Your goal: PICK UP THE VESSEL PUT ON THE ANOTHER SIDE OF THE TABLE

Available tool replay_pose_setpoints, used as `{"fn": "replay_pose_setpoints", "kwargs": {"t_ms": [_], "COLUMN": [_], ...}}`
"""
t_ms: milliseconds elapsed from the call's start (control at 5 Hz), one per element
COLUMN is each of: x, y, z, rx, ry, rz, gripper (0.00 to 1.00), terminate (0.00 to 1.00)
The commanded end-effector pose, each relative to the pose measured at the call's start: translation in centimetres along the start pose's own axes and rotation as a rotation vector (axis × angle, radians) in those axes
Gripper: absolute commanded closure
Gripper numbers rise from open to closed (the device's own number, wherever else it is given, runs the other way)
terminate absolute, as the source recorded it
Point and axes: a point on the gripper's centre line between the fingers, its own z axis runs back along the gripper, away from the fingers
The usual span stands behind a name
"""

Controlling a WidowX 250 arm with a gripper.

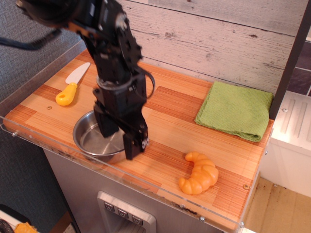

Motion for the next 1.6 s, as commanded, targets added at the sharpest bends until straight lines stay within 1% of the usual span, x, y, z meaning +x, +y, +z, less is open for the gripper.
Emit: {"fn": "replay_pose_setpoints", "kwargs": {"t_ms": [0,200,400,600,800,1000,1200,1400], "x": [0.2,0.1,0.1,0.1,0.3,0.4,0.4,0.6], "y": [0.5,0.6,0.5,0.2,-0.1,-0.2,-0.1,0.1], "z": [-1.4,-1.1,0.0,1.3,1.7,1.6,0.8,-0.3], "rx": [0.039,0.039,0.060,0.057,0.050,0.039,0.033,0.024], "ry": [0.051,0.040,0.024,-0.003,-0.007,0.000,0.037,0.055], "rz": [0.035,0.041,0.044,0.065,0.073,0.079,0.086,0.071], "gripper": [0.00,1.00,1.00,1.00,1.00,1.00,0.00,0.00], "terminate": [0.00,0.00,0.00,0.00,0.00,0.00,0.00,0.00]}}
